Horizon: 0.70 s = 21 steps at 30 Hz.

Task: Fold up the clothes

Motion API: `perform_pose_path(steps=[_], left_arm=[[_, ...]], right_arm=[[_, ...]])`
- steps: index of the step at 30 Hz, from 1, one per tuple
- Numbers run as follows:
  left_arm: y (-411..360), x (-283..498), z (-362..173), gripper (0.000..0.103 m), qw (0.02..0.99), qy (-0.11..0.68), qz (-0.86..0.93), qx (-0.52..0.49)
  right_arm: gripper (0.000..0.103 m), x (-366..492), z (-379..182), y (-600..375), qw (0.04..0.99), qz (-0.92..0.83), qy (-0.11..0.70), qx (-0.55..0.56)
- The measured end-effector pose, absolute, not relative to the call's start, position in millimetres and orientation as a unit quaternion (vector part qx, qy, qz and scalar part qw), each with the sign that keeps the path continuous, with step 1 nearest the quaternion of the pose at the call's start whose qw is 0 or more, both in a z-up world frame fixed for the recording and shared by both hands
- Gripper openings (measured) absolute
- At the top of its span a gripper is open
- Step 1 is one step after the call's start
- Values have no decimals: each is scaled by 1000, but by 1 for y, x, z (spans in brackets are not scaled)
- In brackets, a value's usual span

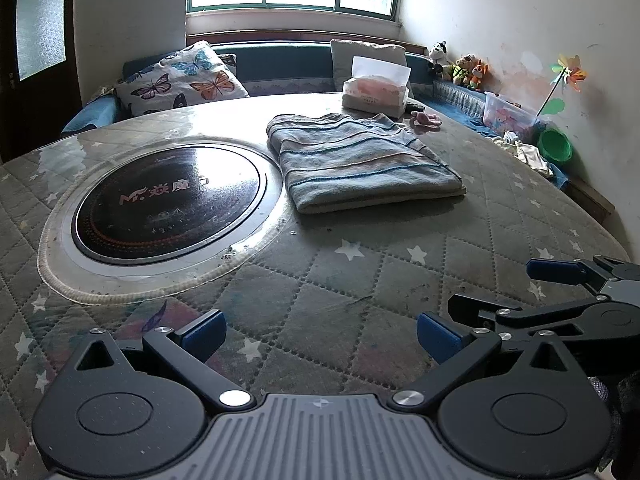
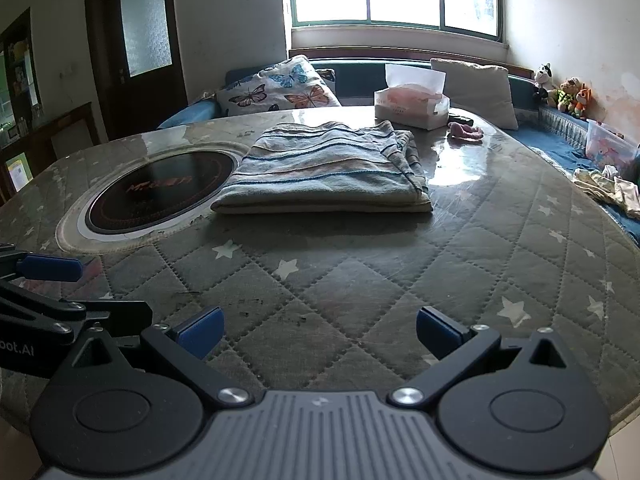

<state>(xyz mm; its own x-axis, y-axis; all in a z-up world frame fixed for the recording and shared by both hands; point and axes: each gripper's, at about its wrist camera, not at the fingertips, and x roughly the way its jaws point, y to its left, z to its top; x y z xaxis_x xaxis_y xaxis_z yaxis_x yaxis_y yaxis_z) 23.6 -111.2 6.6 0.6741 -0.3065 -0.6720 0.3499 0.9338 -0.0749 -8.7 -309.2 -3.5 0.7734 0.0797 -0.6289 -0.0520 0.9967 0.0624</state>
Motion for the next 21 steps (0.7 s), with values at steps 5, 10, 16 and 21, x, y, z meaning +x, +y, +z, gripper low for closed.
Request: perform_pose_path(steps=[5,10,16,21], left_arm=[[-111,25,5,103,914,363,-180,30],[-112,28,4,103,913,365,-181,30],[-112,30,4,103,912,366,-181,31],[-112,31,4,103,912,367,-181,31]], right_arm=[[103,-7,-5,-309,941,34,337,21],[103,-5,-6,-309,940,34,340,21],[103,-2,-8,-309,939,33,342,21],[103,-1,-8,-309,939,32,343,20]])
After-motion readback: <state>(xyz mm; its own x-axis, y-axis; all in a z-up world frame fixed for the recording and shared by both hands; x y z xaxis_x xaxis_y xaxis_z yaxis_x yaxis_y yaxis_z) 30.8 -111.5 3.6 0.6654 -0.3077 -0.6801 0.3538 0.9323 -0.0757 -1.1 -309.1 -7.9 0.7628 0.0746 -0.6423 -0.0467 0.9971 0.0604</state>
